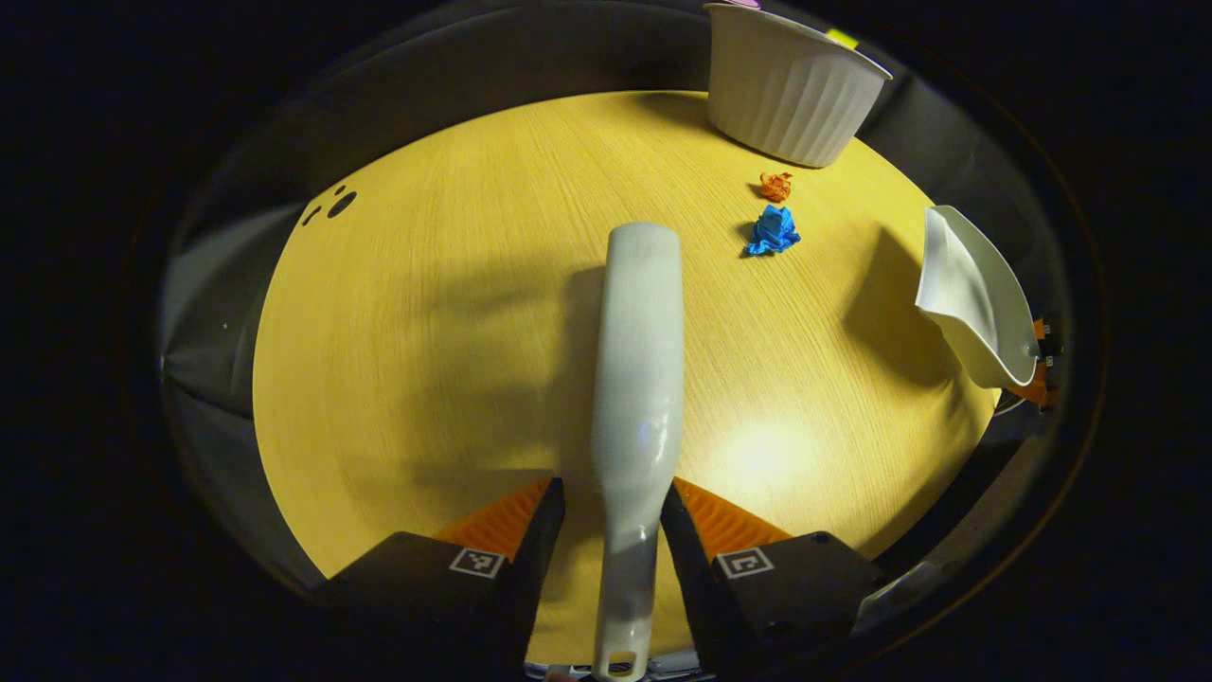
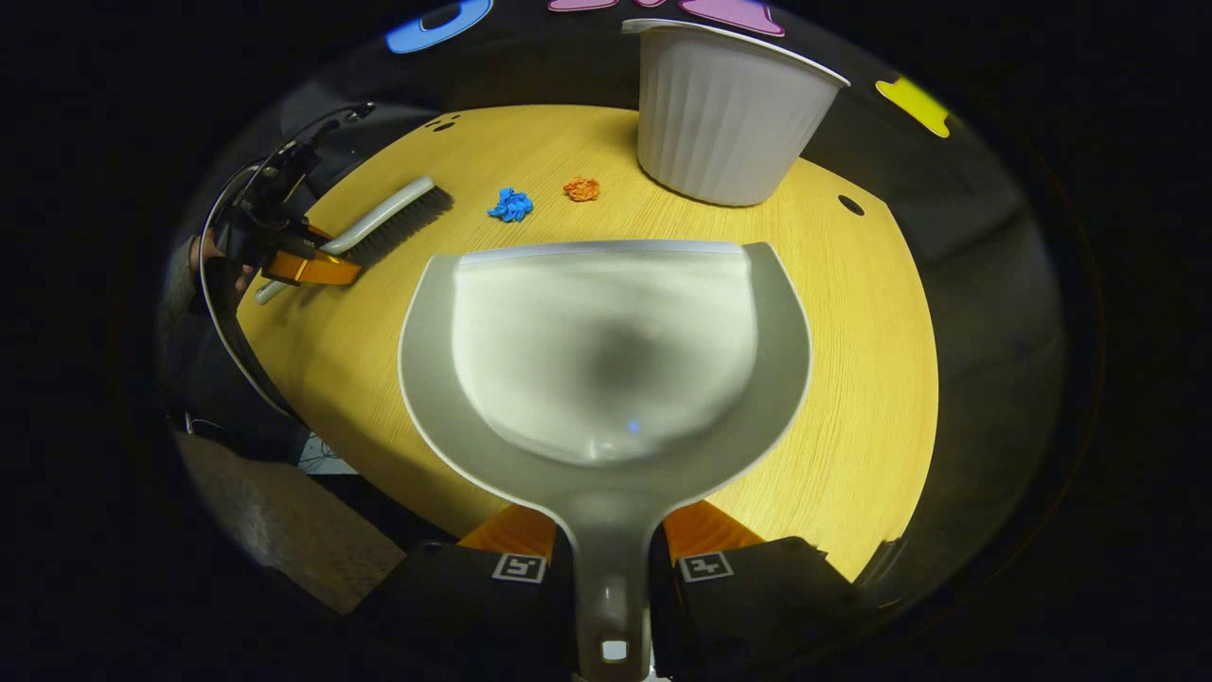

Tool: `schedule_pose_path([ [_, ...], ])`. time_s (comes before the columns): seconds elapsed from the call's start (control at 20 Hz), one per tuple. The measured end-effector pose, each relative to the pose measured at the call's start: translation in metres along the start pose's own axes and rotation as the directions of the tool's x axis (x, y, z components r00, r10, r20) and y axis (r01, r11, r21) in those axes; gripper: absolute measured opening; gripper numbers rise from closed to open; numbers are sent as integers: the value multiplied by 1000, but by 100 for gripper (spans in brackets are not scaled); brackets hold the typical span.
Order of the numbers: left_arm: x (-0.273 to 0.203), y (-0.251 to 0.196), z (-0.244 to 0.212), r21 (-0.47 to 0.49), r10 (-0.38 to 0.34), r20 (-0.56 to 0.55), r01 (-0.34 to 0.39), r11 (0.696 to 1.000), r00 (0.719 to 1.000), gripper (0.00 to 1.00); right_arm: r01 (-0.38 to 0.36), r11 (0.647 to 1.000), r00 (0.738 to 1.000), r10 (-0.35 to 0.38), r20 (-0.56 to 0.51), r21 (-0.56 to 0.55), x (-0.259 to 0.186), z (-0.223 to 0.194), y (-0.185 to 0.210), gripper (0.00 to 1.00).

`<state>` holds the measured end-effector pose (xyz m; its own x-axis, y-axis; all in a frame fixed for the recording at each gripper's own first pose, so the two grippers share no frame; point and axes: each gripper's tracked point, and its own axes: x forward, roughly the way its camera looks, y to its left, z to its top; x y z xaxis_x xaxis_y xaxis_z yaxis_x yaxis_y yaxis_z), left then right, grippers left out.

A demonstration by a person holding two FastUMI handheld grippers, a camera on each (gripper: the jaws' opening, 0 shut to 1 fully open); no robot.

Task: Pick up the small broom and dustpan from the desktop, sweep the trash into the dustpan with the broom, and then empty the trash into the garbage bin.

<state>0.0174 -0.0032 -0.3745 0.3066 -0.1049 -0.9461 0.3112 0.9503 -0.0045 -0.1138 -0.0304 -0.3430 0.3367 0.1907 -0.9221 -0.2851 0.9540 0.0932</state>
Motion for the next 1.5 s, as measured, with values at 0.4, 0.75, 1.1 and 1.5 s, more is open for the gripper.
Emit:
schedule_pose_path([
  [0.4, 4, -1, 6, 22, 33, -35, -32, 999, 999, 28, -21, 994, 998, 15, -61, -111, -2, 6, 1, 36],
  [0.75, -2, -6, 89, 136, 83, 85, -94, 986, 993, 25, -61, 966, 972, 0, -233, -253, 7, 12, -8, 36],
  [1.1, 33, -32, 136, 256, 56, 52, -67, 964, 997, 25, -71, 959, 969, 0, -248, -275, 26, 25, -14, 36],
  [1.5, 48, -72, 153, 335, -29, 23, 20, 942, 999, 24, -102, 963, 971, 42, -236, -251, 42, 34, -18, 31],
])
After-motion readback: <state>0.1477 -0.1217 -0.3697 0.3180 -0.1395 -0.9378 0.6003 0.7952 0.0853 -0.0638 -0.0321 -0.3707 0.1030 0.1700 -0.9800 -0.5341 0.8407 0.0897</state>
